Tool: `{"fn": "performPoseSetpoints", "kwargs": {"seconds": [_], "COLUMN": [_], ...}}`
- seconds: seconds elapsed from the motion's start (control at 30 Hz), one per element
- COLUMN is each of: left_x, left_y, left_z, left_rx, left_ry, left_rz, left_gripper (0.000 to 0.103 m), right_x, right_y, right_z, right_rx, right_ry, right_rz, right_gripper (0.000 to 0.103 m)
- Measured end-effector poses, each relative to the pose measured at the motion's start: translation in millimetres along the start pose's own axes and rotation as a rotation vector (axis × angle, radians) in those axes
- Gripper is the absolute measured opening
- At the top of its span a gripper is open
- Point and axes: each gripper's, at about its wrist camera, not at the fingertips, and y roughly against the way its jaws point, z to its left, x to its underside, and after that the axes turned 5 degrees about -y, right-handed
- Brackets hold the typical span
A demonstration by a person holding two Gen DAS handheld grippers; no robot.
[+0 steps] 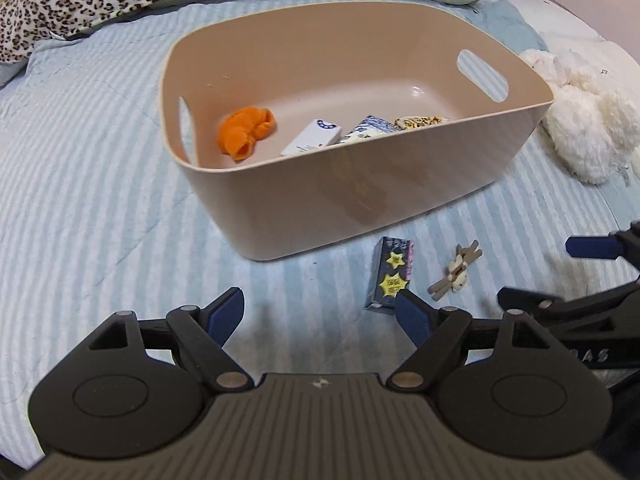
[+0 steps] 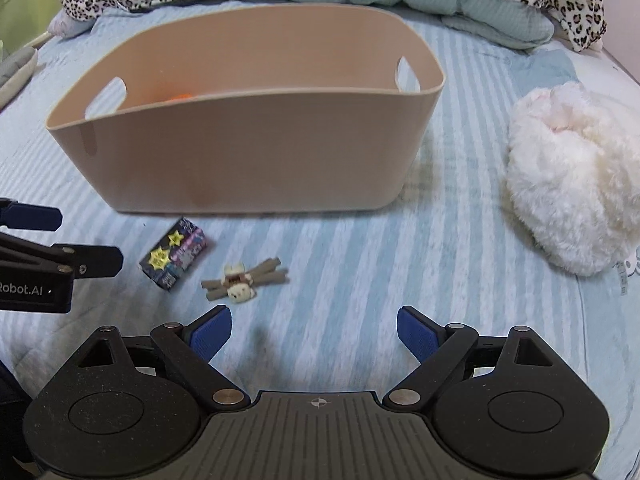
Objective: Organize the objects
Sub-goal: 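Grasp the black star card pack with the left tool while the right tool grasps the keychain figure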
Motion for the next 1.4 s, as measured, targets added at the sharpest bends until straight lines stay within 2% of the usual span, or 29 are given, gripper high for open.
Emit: {"fn": "performPoseSetpoints", "kwargs": {"seconds": [0.23,0.43,0.6,0.73,0.83,0.9,0.93,0.97,1.07,1.2,1.23,1.3,1.33,1.37,1.4], "left_x": [-4.2,-2.8,-0.3,3.3,5.1,6.1,7.0,7.7,8.9,9.7,8.7,5.2,4.3,3.7,2.4], "left_y": [-19.8,-45.2,-52.7,-52.4,-51.7,-51.4,-51.1,-50.7,-49.8,-47.6,-47.0,-46.7,-46.7,-46.2,-48.2], "left_z": [-11.0,-13.0,-5.0,4.8,10.8,14.9,16.9,18.6,21.0,20.5,20.3,20.6,20.1,19.0,17.0], "left_rx": [0.047,0.023,0.011,0.017,0.033,0.051,0.062,0.069,0.075,0.077,0.083,0.098,0.094,0.076,0.059], "left_ry": [-0.021,-0.027,-0.016,-0.001,-0.012,-0.025,-0.032,-0.035,-0.030,-0.040,-0.036,-0.033,-0.033,-0.037,-0.041], "left_rz": [0.006,0.040,0.027,0.000,-0.021,-0.020,-0.020,-0.019,-0.023,-0.027,-0.029,-0.033,-0.042,-0.059,-0.060], "left_gripper": [0.083,0.083,0.074,0.061,0.041,0.034,0.025,0.021,0.019,0.021,0.028,0.051,0.070,0.076,0.076], "right_x": [0.7,1.4,-1.0,-2.0,-5.1,-7.7,-8.7,-9.6,-11.0,-11.5,-11.2,-10.4,-10.2,-10.1,-9.9], "right_y": [-10.7,-17.3,-23.9,-35.8,-41.5,-43.4,-44.8,-46.6,-50.5,-51.1,-50.9,-51.2,-51.4,-51.6,-51.7], "right_z": [-3.8,0.7,7.3,14.7,18.2,21.0,22.6,24.0,28.4,34.8,35.5,36.6,36.8,37.0,37.1], "right_rx": [0.027,0.030,0.015,0.001,-0.026,-0.034,-0.034,-0.034,-0.044,-0.038,-0.039,-0.034,-0.032,-0.030,-0.028], "right_ry": [0.000,0.016,0.037,0.047,0.036,0.035,0.037,0.037,0.045,0.070,0.074,0.085,0.088,0.091,0.094], "right_rz": [0.028,0.054,0.062,0.088,0.089,0.074,0.070,0.069,0.064,0.044,0.041,0.036,0.034,0.031,0.027], "right_gripper": [0.091,0.091,0.091,0.092,0.092,0.092,0.092,0.092,0.092,0.092,0.092,0.092,0.092,0.092,0.092]}}
